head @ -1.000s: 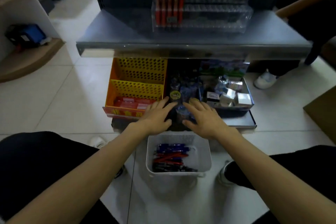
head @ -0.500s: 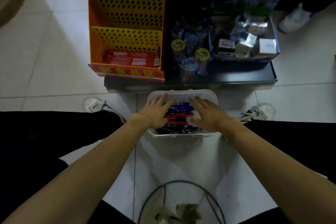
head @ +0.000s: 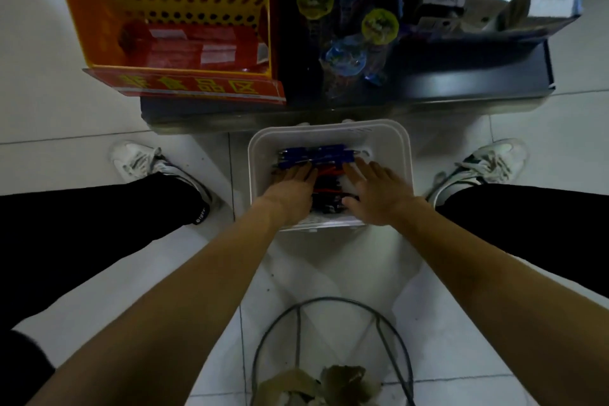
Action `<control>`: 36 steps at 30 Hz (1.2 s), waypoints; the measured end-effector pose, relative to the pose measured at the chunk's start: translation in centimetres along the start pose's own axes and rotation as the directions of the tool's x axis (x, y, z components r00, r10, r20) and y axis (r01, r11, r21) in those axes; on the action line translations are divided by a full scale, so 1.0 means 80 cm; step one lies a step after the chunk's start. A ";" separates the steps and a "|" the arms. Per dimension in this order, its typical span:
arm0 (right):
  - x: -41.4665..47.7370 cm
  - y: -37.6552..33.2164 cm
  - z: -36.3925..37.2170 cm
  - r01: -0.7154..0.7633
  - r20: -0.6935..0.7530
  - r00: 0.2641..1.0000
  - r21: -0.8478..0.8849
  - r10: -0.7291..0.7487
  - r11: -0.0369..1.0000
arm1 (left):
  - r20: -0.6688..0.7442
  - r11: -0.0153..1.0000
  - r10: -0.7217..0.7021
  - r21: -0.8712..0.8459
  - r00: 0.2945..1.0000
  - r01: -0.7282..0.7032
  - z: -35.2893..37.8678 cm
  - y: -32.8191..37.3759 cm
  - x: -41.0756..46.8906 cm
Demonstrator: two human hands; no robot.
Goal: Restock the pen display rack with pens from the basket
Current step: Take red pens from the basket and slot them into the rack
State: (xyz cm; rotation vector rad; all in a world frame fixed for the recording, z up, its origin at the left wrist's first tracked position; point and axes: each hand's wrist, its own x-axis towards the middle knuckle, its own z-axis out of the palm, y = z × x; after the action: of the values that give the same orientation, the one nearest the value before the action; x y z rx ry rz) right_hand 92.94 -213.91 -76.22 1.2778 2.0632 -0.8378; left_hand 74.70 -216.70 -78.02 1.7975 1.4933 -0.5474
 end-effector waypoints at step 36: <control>0.021 0.004 0.009 -0.141 0.021 0.990 0.344 0.143 0.928 | -0.080 0.947 -0.094 -0.313 0.992 0.065 0.009 -0.020 0.046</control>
State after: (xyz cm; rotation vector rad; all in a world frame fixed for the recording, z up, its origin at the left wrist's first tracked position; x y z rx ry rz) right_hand 92.67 -213.39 -78.01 1.5928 1.8525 -1.1660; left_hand 74.13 -214.73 -81.51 1.5407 1.6215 -0.2503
